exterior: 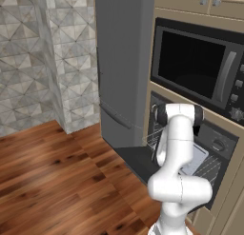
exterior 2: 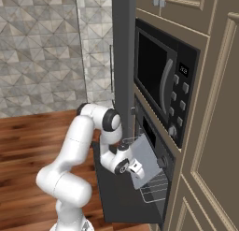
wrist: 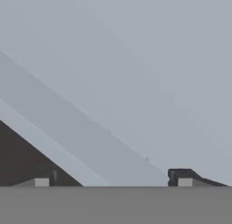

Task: Take the baked cake out of the oven and place it on the plate for cooling. Then close the oven door.

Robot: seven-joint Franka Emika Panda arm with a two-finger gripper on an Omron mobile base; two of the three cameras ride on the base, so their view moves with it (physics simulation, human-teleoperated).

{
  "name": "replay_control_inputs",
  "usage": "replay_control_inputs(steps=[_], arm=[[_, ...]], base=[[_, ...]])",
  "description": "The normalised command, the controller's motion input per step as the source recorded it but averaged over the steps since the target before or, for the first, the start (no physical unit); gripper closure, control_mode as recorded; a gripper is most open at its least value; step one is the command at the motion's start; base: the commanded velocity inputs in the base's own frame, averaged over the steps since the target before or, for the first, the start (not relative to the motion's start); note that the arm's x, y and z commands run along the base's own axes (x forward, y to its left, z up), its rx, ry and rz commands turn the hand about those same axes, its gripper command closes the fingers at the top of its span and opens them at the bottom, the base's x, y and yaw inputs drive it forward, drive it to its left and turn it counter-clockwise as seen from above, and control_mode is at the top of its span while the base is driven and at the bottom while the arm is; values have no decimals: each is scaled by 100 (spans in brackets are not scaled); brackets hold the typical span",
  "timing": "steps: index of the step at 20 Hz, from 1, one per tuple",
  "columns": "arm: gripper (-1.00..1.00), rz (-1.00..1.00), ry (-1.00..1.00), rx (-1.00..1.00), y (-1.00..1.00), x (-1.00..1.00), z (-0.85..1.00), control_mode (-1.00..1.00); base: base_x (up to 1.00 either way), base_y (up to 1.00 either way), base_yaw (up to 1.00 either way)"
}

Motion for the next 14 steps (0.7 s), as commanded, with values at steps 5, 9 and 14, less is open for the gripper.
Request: replay_control_inputs(steps=[5,9,14], arm=[[-100,-9,-1,0,-11,0,0,-100],[-100,-13,-3,1,-25,0,0,-100],[-100,-16,-11,0,-9,-9,2,-100]], base=[[0,0,0],[0,0,0],[0,0,0]])
